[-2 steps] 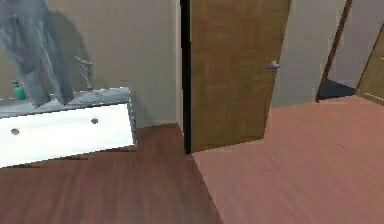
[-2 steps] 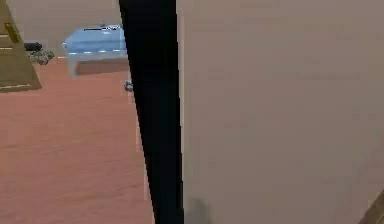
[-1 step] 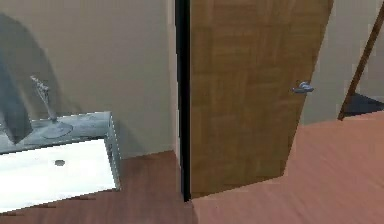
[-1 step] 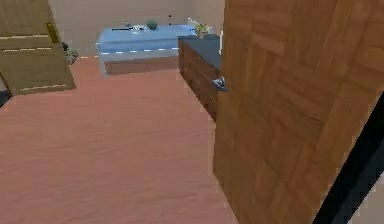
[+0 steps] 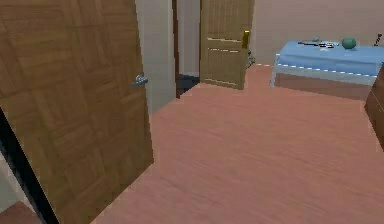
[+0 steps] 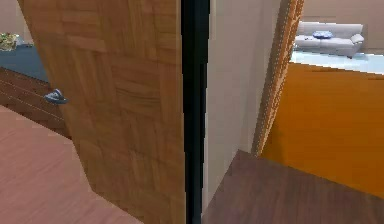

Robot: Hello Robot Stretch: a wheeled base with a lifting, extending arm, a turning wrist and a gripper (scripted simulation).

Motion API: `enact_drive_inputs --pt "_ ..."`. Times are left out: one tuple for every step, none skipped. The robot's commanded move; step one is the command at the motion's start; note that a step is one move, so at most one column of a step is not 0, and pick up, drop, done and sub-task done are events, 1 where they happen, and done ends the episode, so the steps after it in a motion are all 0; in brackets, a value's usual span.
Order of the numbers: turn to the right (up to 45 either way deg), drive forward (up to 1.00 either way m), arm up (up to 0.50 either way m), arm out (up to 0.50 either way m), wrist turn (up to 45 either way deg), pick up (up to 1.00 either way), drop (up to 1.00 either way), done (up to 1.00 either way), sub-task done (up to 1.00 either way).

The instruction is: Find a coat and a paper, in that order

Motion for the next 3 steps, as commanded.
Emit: enact_drive_inputs --pt "15.0 0.0 0.0 0.0 0.0 0.0 0.0 0.0 0.0" --pt "0.0 1.0 0.0 0.0 0.0 0.0 0.0 0.0 0.0" --pt "3.0 0.0 0.0 0.0 0.0 0.0 0.0 0.0 0.0"
